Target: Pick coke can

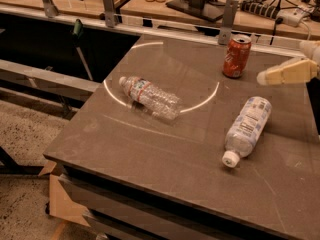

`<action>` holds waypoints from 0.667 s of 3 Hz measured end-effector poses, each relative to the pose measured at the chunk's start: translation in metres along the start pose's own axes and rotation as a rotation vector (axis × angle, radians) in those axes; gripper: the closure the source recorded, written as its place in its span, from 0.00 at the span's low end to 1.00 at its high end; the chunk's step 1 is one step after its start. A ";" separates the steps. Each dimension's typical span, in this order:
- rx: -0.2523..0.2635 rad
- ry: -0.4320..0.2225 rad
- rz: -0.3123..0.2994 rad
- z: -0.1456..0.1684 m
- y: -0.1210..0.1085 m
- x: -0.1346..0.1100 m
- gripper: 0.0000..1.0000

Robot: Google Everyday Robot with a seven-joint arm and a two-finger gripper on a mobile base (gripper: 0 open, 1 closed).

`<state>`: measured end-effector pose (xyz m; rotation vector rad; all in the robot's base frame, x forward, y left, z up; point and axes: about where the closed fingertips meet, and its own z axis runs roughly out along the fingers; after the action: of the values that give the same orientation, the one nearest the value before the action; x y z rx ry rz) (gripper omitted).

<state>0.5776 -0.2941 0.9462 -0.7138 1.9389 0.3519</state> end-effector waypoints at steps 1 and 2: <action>0.130 -0.136 -0.017 0.020 -0.051 -0.025 0.00; 0.169 -0.202 0.003 0.037 -0.077 -0.023 0.00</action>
Offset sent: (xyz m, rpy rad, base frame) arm 0.1120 -0.0544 -0.0005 0.1195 -0.2775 -0.1940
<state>0.6593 -0.3275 0.9542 -0.5438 1.7546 0.2484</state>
